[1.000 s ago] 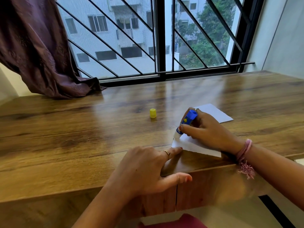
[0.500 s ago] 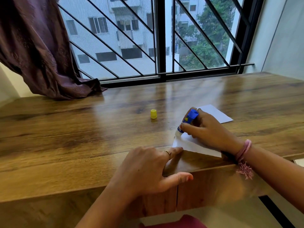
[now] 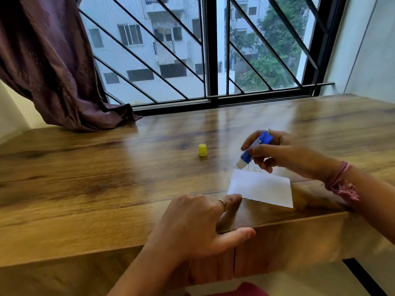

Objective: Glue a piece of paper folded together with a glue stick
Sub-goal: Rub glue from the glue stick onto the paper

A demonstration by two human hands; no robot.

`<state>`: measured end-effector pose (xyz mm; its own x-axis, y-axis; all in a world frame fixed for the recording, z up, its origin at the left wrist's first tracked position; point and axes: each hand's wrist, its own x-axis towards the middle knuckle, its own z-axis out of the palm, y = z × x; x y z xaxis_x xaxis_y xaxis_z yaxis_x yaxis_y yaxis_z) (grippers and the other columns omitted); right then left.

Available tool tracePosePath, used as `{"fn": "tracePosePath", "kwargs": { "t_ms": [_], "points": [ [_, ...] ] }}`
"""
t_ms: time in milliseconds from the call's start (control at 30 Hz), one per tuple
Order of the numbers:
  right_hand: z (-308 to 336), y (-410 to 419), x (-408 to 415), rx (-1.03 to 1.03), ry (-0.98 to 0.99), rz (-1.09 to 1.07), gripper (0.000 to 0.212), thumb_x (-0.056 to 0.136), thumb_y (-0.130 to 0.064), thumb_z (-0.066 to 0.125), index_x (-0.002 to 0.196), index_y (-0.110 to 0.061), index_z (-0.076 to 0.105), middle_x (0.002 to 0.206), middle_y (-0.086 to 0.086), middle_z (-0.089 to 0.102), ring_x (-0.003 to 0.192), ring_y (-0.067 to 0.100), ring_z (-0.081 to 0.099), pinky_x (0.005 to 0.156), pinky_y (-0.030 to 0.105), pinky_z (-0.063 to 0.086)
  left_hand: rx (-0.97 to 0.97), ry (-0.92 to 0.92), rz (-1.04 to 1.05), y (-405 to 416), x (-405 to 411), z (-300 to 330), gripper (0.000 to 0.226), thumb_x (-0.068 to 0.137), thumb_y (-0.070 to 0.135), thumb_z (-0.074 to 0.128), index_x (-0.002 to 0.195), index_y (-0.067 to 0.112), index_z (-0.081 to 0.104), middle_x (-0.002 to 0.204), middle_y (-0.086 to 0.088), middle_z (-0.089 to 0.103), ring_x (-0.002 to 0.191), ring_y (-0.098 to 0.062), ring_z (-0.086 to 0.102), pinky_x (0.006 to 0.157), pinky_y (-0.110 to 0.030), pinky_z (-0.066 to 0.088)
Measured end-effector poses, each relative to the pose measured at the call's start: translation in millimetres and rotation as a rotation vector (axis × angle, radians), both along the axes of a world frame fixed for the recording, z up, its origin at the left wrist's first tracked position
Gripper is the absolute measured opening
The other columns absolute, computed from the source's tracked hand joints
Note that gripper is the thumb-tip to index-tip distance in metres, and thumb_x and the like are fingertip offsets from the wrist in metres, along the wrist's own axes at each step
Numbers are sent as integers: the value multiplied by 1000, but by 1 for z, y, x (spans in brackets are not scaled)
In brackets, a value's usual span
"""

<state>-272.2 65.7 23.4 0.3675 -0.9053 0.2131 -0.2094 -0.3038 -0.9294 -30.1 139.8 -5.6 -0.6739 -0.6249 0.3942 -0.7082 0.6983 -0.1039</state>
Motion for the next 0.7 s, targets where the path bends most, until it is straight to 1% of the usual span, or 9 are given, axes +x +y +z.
{"fn": "tracePosePath", "kwargs": {
  "t_ms": [100, 200, 267, 333, 400, 500, 567, 633, 700],
  "points": [
    [-1, -2, 6, -44, 74, 1, 10, 90, -2, 55, 95, -6, 62, 64, 1, 65, 56, 11, 58, 49, 21, 47, -26, 4, -1, 0, 0, -2, 74, 79, 82, 22, 133, 39, 50, 43, 3, 42, 45, -12, 50, 45, -12, 10],
    [-5, -3, 11, -105, 121, -54, 10, 87, 1, 57, 89, -8, 61, 67, 7, 64, 58, 14, 58, 48, 20, 46, -23, 3, 5, 1, -1, 0, 71, 80, 81, 26, 128, 38, 55, 44, 5, 48, 45, -11, 54, 47, -9, 7],
    [-7, -3, 11, -148, 149, -85, 15, 86, 2, 59, 89, -12, 62, 68, 8, 63, 57, 14, 58, 47, 18, 45, -17, -6, 7, 1, -1, 0, 71, 80, 81, 26, 127, 38, 56, 41, 5, 44, 42, -10, 49, 47, -8, 8],
    [-8, -1, 11, -209, 164, -101, 16, 85, 2, 60, 88, -14, 62, 67, 6, 63, 56, 9, 59, 51, 17, 47, -1, 5, 0, -1, -1, -1, 72, 80, 82, 25, 129, 39, 54, 39, 6, 26, 40, -8, 35, 45, -9, 9],
    [-10, 1, 12, -272, 213, -100, 13, 85, -2, 62, 88, -15, 62, 69, 12, 62, 59, 9, 58, 57, 21, 50, 2, 24, 0, -2, 0, -4, 74, 78, 84, 22, 132, 40, 50, 42, 7, 17, 44, -5, 28, 44, -11, 10],
    [-13, 3, 14, -338, 292, -84, 6, 85, -8, 64, 91, -10, 64, 74, 26, 58, 61, 12, 52, 61, 30, 45, 18, 17, 17, -1, 0, -3, 75, 77, 85, 22, 131, 41, 51, 40, 4, 26, 42, -7, 38, 45, -10, 9],
    [-14, 4, 15, -374, 344, -73, 7, 86, -9, 65, 92, -6, 65, 72, 25, 58, 60, 9, 47, 60, 25, 40, 29, 0, 29, 1, 0, 1, 72, 78, 83, 25, 127, 40, 55, 39, 3, 29, 41, -7, 47, 45, -8, 7],
    [-14, 4, 16, -396, 387, -72, 8, 86, -10, 65, 92, -4, 65, 72, 23, 59, 58, 7, 46, 58, 22, 38, 31, 0, 25, 1, -1, 2, 70, 79, 83, 27, 126, 40, 57, 38, 2, 25, 40, -7, 49, 45, -8, 6],
    [-13, 3, 14, -402, 425, -120, 13, 87, -14, 64, 91, -1, 64, 71, 21, 59, 55, 5, 45, 56, 17, 37, 25, 13, 21, 0, -1, 0, 71, 79, 83, 27, 126, 40, 57, 40, 7, 31, 39, -8, 46, 45, -9, 6]
  ]
}}
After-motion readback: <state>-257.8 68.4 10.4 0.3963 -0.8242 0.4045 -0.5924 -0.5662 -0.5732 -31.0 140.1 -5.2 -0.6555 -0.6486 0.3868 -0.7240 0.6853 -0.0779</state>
